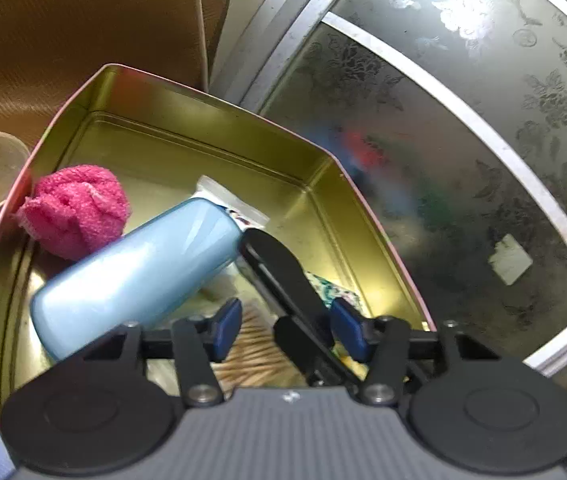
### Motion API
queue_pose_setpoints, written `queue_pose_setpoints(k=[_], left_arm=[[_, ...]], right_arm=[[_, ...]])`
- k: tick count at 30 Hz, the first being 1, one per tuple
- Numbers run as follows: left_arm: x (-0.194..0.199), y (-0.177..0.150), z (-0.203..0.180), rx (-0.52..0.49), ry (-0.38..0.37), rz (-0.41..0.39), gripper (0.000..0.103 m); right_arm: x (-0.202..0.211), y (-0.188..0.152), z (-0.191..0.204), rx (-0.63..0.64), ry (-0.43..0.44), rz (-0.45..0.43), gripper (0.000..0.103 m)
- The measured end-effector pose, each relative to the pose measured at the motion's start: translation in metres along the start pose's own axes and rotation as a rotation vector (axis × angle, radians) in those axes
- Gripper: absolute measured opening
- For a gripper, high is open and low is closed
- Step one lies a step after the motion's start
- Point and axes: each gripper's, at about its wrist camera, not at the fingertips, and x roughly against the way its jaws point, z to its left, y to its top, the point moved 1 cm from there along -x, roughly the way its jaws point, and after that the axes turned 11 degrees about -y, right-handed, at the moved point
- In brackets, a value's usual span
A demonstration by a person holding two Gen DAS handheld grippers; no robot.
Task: Organize soft objects
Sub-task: 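Carry the black clip into the pink tin and release it, then move the left gripper to the white card in plastic and grasp it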
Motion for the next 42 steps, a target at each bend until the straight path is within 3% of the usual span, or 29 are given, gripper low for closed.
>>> queue_pose_setpoints(k=[3, 7, 10, 11, 12, 13, 14, 15, 17, 20, 22, 24, 27, 32, 38, 42], left_arm=[[0.016, -0.001, 0.002, 0.0, 0.005, -0.041, 0.06], [0.059, -0.004, 0.006, -0.008, 0.022, -0.122, 0.066], [0.101, -0.017, 0.018, -0.028, 0.087, -0.188, 0.068], [0.114, -0.021, 0.024, -0.03, 0.105, -0.207, 0.059], [0.13, -0.028, 0.031, -0.028, 0.079, -0.218, 0.068], [0.146, -0.035, 0.039, -0.015, 0.136, -0.236, 0.074], [0.165, -0.044, 0.048, -0.011, 0.236, -0.268, 0.076], [0.183, -0.053, 0.057, -0.012, 0.282, -0.286, 0.076], [0.217, -0.07, 0.078, 0.033, 0.304, -0.329, 0.076], [0.266, -0.094, 0.113, 0.124, 0.447, -0.403, 0.076], [0.287, -0.106, 0.132, 0.136, 0.567, -0.435, 0.076], [0.302, -0.116, 0.147, 0.17, 0.622, -0.473, 0.076], [0.321, -0.123, 0.153, 0.22, 0.555, -0.593, 0.078], [0.333, -0.128, 0.155, 0.229, 0.513, -0.658, 0.085], [0.344, -0.133, 0.165, 0.282, 0.456, -0.686, 0.086], [0.343, -0.134, 0.169, 0.287, 0.456, -0.691, 0.086]], right_arm=[[-0.002, -0.001, -0.005, -0.008, -0.058, -0.034, 0.056], [0.002, 0.0, -0.008, -0.021, -0.081, -0.059, 0.056], [0.012, 0.003, -0.005, -0.05, -0.061, -0.09, 0.056], [0.016, 0.004, -0.003, -0.055, -0.047, -0.1, 0.056], [0.02, 0.005, 0.001, -0.053, -0.028, -0.109, 0.056], [0.022, 0.005, 0.007, -0.047, -0.008, -0.113, 0.056], [0.024, 0.006, 0.013, -0.04, 0.019, -0.112, 0.056], [0.026, 0.006, 0.024, -0.025, 0.059, -0.104, 0.056], [0.03, 0.005, 0.045, 0.012, 0.131, -0.092, 0.056], [0.036, 0.002, 0.089, 0.105, 0.279, -0.065, 0.056], [0.029, 0.001, 0.124, 0.177, 0.417, 0.021, 0.056], [0.016, 0.001, 0.156, 0.222, 0.508, 0.111, 0.056], [-0.011, 0.005, 0.208, 0.281, 0.567, 0.187, 0.056], [-0.051, 0.008, 0.292, 0.348, 0.633, 0.267, 0.058], [-0.128, 0.022, 0.367, 0.267, 0.59, 0.469, 0.061], [-0.168, 0.01, 0.402, 0.334, 0.505, 0.572, 0.064]])
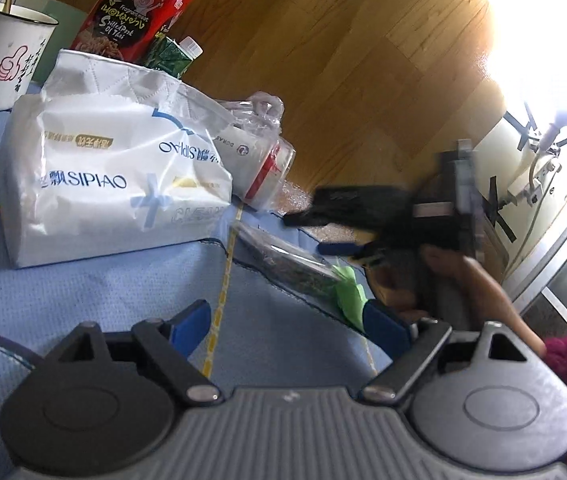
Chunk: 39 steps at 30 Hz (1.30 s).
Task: Organize soft objects
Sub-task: 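Move the left gripper to the white card in plastic and grasp it, then carry the white card into the pink tin and open the left gripper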
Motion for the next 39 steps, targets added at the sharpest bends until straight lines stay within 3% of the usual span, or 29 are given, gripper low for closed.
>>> queue_pose_setpoints(k=[2, 4, 11, 17, 19, 21, 25, 30, 32, 35, 36, 39], left_arm=[[-0.001, 0.0, -0.001, -0.007, 0.0, 0.001, 0.086], [-0.002, 0.001, -0.001, -0.009, 0.002, 0.0, 0.086], [0.003, 0.004, 0.009, 0.043, -0.007, -0.016, 0.086], [0.0, 0.002, 0.005, 0.015, -0.026, 0.018, 0.086], [-0.004, -0.001, 0.001, -0.005, -0.055, 0.053, 0.09], [-0.005, -0.003, -0.005, -0.035, -0.075, 0.079, 0.091], [-0.001, -0.01, -0.009, -0.028, -0.097, 0.121, 0.093], [0.019, -0.022, -0.015, 0.024, -0.122, 0.162, 0.093], [0.021, -0.025, -0.02, 0.041, -0.127, 0.176, 0.09], [0.013, -0.032, -0.023, 0.061, -0.107, 0.232, 0.068], [0.012, -0.034, -0.026, 0.043, -0.099, 0.233, 0.061], [0.008, -0.037, -0.038, -0.007, -0.049, 0.246, 0.058]], right_arm=[[-0.018, -0.002, -0.001, 0.009, -0.013, 0.073, 0.068], [-0.012, -0.009, 0.003, 0.072, 0.005, 0.051, 0.07], [0.048, -0.06, -0.001, 0.235, 0.152, 0.096, 0.067], [0.11, -0.12, -0.017, 0.218, 0.191, 0.046, 0.067], [0.127, -0.134, -0.031, 0.151, 0.224, 0.012, 0.07], [0.149, -0.153, -0.048, 0.091, 0.218, -0.041, 0.08], [0.172, -0.181, -0.066, 0.013, 0.187, -0.137, 0.083], [0.173, -0.189, -0.054, 0.147, 0.16, -0.175, 0.084], [0.17, -0.189, -0.047, 0.202, 0.152, -0.182, 0.085], [0.157, -0.186, -0.03, 0.262, 0.153, -0.164, 0.084], [0.154, -0.187, -0.026, 0.284, 0.164, -0.153, 0.08], [0.155, -0.194, -0.018, 0.3, 0.134, -0.185, 0.064]])
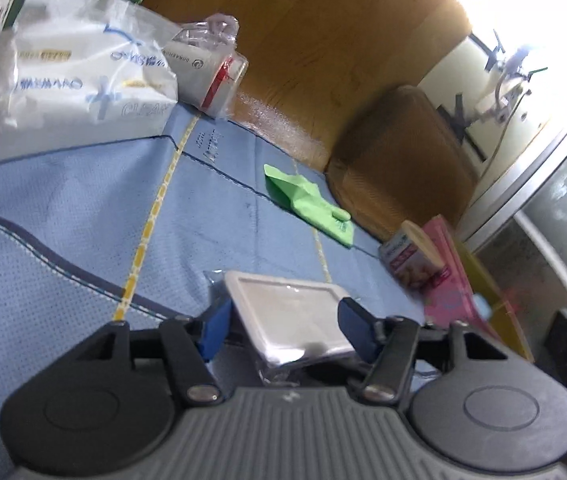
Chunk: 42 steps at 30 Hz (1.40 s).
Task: Organize soft objects
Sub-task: 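Carry the white card into the pink tin and open the left gripper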
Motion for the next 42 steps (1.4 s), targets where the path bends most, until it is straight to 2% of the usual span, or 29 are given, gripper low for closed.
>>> queue_pose_setpoints(k=[3, 6, 11, 14, 17, 21, 25, 27, 29, 31, 32, 36, 39, 42], left_arm=[[-0.003, 0.003, -0.018, -0.015, -0.058, 0.011, 0.058], [-0.012, 0.006, -0.052, -0.085, -0.124, 0.007, 0.058], [-0.05, 0.009, -0.125, -0.226, -0.251, 0.053, 0.058], [-0.088, 0.004, -0.169, -0.305, -0.313, 0.127, 0.058], [-0.135, -0.011, -0.208, -0.378, -0.346, 0.205, 0.058], [-0.193, -0.026, -0.244, -0.379, -0.369, 0.291, 0.058], [-0.24, -0.04, -0.268, -0.427, -0.342, 0.331, 0.058], [-0.259, -0.044, -0.276, -0.434, -0.311, 0.334, 0.063], [-0.269, -0.045, -0.276, -0.437, -0.272, 0.317, 0.067], [-0.274, -0.046, -0.275, -0.429, -0.251, 0.306, 0.067], [-0.273, -0.046, -0.274, -0.424, -0.253, 0.303, 0.068], [-0.263, -0.048, -0.27, -0.447, -0.243, 0.278, 0.07], [-0.245, -0.048, -0.265, -0.449, -0.263, 0.258, 0.07], [-0.222, -0.049, -0.261, -0.475, -0.284, 0.242, 0.07]], right_arm=[[0.019, -0.003, -0.007, -0.033, -0.044, -0.048, 0.06], [0.048, -0.006, -0.02, -0.051, -0.117, -0.131, 0.059], [0.11, -0.022, -0.049, -0.094, -0.325, -0.313, 0.059], [0.137, -0.037, -0.075, -0.148, -0.44, -0.358, 0.059], [0.16, -0.053, -0.107, -0.213, -0.543, -0.37, 0.059], [0.177, -0.071, -0.156, -0.298, -0.635, -0.337, 0.059], [0.177, -0.084, -0.2, -0.388, -0.675, -0.288, 0.059], [0.171, -0.087, -0.216, -0.4, -0.709, -0.26, 0.06], [0.158, -0.086, -0.227, -0.363, -0.826, -0.233, 0.062], [0.151, -0.09, -0.227, -0.322, -0.975, -0.221, 0.07], [0.152, -0.091, -0.229, -0.323, -0.995, -0.23, 0.072], [0.165, -0.101, -0.224, -0.382, -0.945, -0.299, 0.072], [0.173, -0.105, -0.215, -0.405, -0.938, -0.335, 0.072], [0.182, -0.106, -0.205, -0.448, -0.894, -0.369, 0.072]])
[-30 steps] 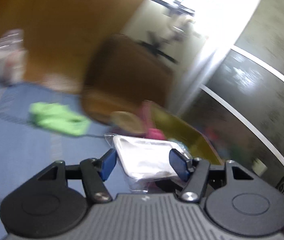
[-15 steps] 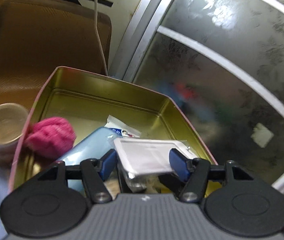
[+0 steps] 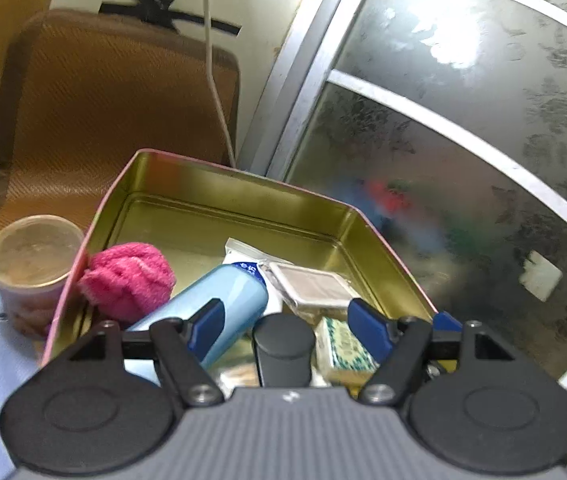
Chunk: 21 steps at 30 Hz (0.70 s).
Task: Organize soft objects
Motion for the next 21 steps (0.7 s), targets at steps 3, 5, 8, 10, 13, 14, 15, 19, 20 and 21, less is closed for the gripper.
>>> queue_pose_setpoints(k=[3, 5, 8, 10, 13, 14, 15, 19, 20, 21], left_arm=[[0.029, -0.01, -0.005, -0.041, 0.008, -0.017, 0.072], [0.054, -0.019, -0.001, -0.046, 0.003, -0.038, 0.072], [0.095, -0.032, 0.018, -0.028, 0.054, -0.086, 0.073], [0.126, -0.043, 0.041, 0.006, 0.131, -0.116, 0.073], [0.164, -0.06, 0.086, 0.083, 0.27, -0.13, 0.073], [0.175, -0.065, 0.101, 0.107, 0.329, -0.125, 0.073], [0.186, -0.071, 0.116, 0.129, 0.397, -0.12, 0.073], [0.224, -0.089, 0.158, 0.177, 0.563, -0.152, 0.073], [0.232, -0.092, 0.166, 0.199, 0.582, -0.169, 0.073], [0.237, -0.095, 0.173, 0.226, 0.584, -0.185, 0.073]], right_arm=[[0.008, 0.004, 0.005, -0.043, 0.041, -0.001, 0.071], [0.014, 0.007, 0.009, -0.076, 0.074, 0.0, 0.068], [0.022, 0.012, 0.022, -0.097, 0.142, 0.001, 0.06], [0.029, 0.016, 0.039, -0.088, 0.202, -0.007, 0.053], [0.041, 0.019, 0.071, -0.034, 0.31, -0.008, 0.046], [0.045, 0.018, 0.085, -0.01, 0.36, 0.002, 0.043], [0.048, 0.017, 0.096, 0.009, 0.406, 0.016, 0.042], [0.044, 0.005, 0.159, 0.089, 0.607, 0.141, 0.035], [0.04, 0.001, 0.176, 0.116, 0.636, 0.173, 0.035], [0.035, -0.001, 0.19, 0.136, 0.652, 0.199, 0.035]])
